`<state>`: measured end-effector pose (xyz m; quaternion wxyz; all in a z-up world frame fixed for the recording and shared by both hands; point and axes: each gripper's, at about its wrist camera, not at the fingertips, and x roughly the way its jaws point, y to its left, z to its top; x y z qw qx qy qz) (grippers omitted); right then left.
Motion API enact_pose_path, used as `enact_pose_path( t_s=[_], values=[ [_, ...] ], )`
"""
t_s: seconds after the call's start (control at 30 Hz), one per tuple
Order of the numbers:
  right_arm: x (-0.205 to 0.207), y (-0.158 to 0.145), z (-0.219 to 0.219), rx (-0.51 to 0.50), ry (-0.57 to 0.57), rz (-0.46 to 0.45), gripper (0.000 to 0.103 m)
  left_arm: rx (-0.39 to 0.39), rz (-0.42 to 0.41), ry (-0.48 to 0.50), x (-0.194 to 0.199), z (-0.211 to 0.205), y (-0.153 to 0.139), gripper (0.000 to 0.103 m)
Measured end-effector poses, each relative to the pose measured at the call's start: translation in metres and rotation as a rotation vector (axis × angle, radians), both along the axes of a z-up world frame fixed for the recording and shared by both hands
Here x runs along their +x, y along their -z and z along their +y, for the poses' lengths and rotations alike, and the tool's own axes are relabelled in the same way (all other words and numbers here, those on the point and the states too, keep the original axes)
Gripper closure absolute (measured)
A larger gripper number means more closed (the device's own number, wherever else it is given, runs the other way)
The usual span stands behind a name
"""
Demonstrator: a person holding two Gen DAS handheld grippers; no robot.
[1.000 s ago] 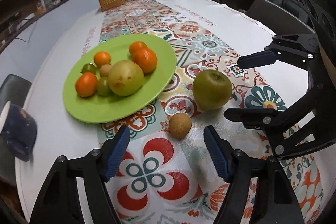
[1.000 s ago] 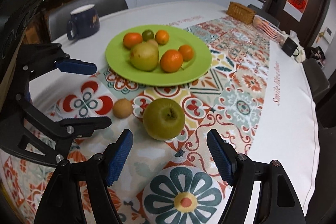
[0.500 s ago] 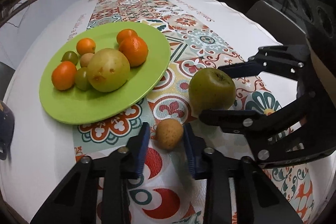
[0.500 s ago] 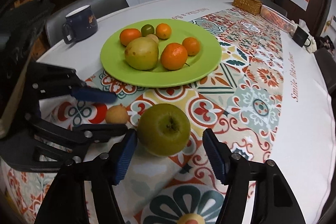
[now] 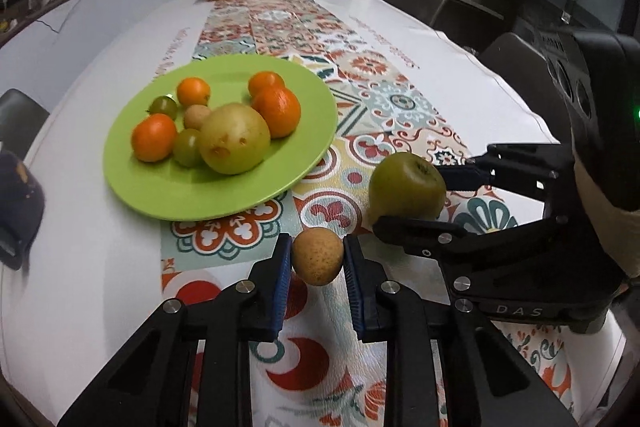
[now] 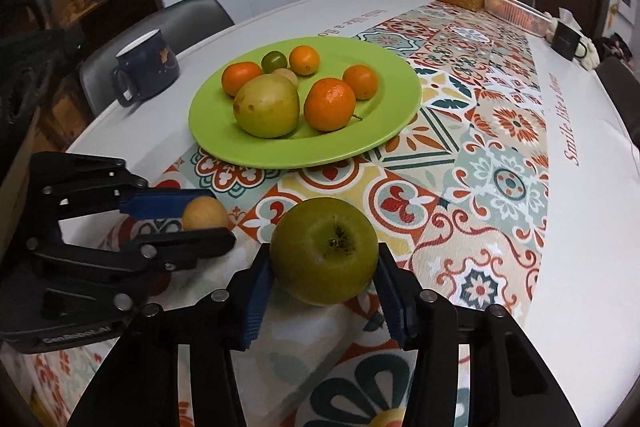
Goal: Organize fruits
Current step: 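Close the left tool on the last brown kiwi while the right tool grips the green apple, then carry the kiwi and green apple onto the green plate and open both tools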
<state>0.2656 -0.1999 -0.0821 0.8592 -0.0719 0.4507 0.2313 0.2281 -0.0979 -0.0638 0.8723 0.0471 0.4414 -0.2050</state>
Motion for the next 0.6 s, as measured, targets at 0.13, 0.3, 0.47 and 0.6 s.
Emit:
enact_pose_path(
  t_s=[0.13, 0.3, 0.47, 0.6],
  values=[
    [-0.01, -0.01, -0.003, 0.014, 0.041, -0.027, 0.053, -0.011, -0.018, -0.026, -0.007, 0.004, -0.01, 0.077],
    [-0.026, -0.028, -0.006, 0.055, 0.085, -0.061, 0.053, -0.034, -0.038, -0.068, -0.02, 0.013, -0.023, 0.077],
    [-0.041, -0.046, -0.006, 0.076, 0.111, -0.102, 0.053, -0.041, -0.074, -0.092, -0.037, 0.019, -0.038, 0.077],
    [-0.054, -0.061, -0.003, 0.079, 0.121, -0.142, 0.053, -0.046, -0.105, -0.103, -0.047, 0.023, -0.05, 0.077]
  ],
)
